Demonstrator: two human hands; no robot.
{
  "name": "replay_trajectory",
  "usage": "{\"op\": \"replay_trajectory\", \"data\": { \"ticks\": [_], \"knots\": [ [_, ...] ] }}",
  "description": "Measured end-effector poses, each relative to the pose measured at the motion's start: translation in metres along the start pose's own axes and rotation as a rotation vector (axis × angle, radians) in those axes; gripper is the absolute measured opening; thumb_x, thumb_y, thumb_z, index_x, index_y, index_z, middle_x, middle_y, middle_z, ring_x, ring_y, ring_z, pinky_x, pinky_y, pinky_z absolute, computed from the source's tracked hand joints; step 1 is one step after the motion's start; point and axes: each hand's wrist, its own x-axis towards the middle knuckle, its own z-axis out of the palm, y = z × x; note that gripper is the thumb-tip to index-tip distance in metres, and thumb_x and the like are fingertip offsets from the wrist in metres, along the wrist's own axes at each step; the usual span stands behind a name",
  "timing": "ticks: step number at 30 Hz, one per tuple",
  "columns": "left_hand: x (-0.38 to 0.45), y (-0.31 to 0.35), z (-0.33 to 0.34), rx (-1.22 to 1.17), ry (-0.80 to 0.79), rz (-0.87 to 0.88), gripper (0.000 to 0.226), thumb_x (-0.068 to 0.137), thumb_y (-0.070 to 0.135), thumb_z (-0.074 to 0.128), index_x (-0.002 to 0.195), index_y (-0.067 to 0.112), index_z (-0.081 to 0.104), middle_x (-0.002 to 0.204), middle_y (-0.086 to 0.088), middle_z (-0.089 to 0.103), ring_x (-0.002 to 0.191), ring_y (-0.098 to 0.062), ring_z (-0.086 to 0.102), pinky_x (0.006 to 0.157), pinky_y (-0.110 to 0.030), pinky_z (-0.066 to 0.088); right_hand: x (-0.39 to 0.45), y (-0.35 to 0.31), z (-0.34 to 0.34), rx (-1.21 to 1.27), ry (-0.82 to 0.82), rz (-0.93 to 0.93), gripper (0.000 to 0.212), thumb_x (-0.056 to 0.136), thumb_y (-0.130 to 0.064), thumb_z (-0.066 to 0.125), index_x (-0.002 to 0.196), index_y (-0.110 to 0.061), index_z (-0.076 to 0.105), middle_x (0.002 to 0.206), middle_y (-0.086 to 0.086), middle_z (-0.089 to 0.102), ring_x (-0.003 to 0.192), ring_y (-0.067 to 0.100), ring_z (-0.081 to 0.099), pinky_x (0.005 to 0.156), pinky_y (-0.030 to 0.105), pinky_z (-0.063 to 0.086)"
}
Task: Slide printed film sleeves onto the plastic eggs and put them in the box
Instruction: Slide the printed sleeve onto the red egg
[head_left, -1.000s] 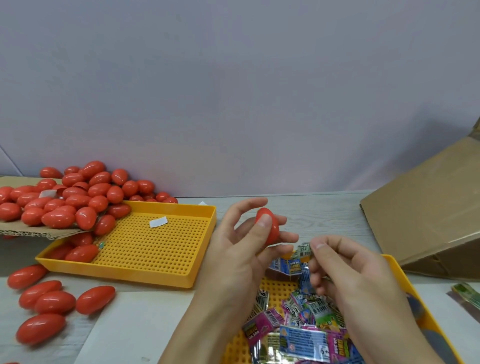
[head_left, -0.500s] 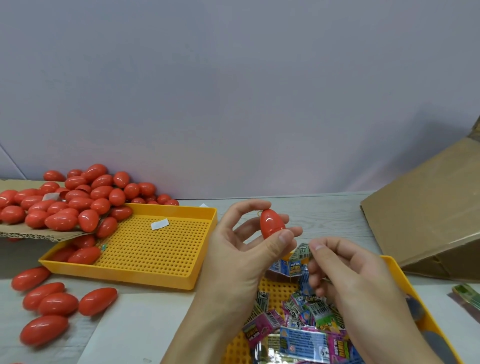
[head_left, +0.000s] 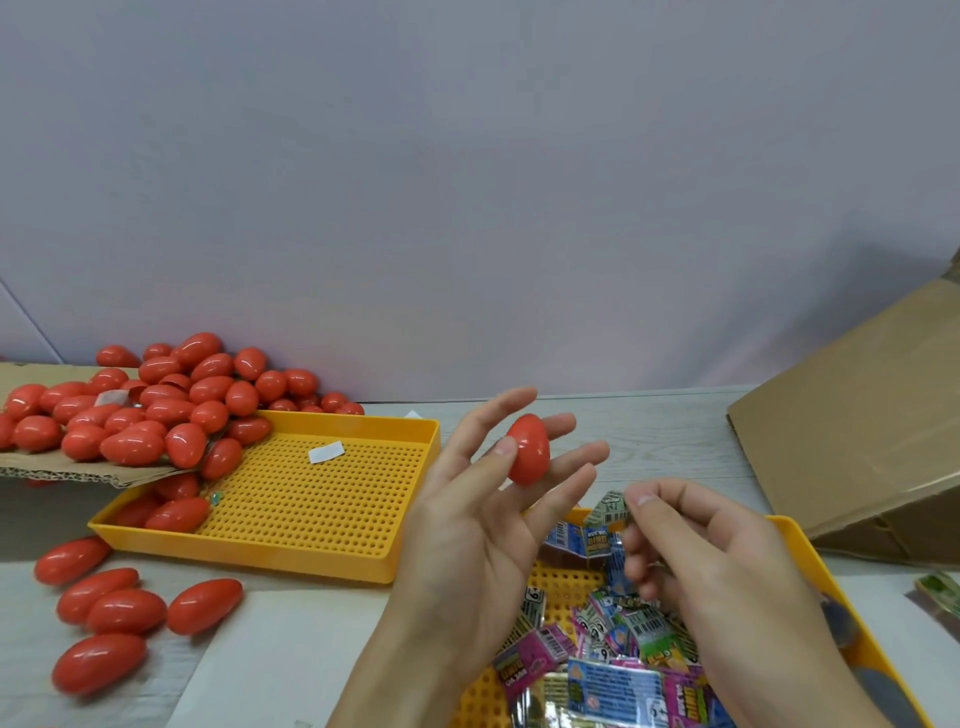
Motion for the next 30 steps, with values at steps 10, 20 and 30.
{"op": "replay_trajectory", "data": {
  "ticks": [10,20,30],
  "knots": [
    [0.0009,-0.0031,0.0007,0.089,0.022,0.091,0.028,0.088,0.017,0.053,0.098,0.002,0.075,0.094,-0.021,0.070,0.093,-0.042,0.072,0.071,-0.028,0.060,-0.0012,-0.0031,-0.0002,-0.010,0.008,0.019,0.020,0.090,-0.021,0.064,0.073,-0.025,0.075,0.060,0.003,0.065,0.051,0.012,0.057,0.051,0.027,0.044],
    [0.0033,-0.0049,-0.0024,0.237,0.014,0.185,0.028,0.074,0.018,0.075,0.102,0.021,0.074,0.113,-0.015,0.071,0.098,-0.028,0.072,0.074,-0.027,0.057,-0.0015,-0.0039,0.0008,-0.021,0.012,0.021,0.020,0.090,-0.022,0.065,0.074,-0.028,0.074,0.060,0.003,0.065,0.051,0.012,0.057,0.052,0.028,0.045],
    [0.0039,-0.0059,-0.0017,0.308,0.040,0.145,0.038,0.070,0.009,0.086,0.103,0.019,0.068,0.112,-0.016,0.072,0.100,-0.035,0.072,0.080,-0.029,0.059,-0.0022,-0.0052,0.0008,-0.029,0.003,0.022,0.019,0.090,-0.023,0.064,0.075,-0.032,0.074,0.061,0.004,0.066,0.051,0.011,0.058,0.051,0.027,0.044]
  ]
}}
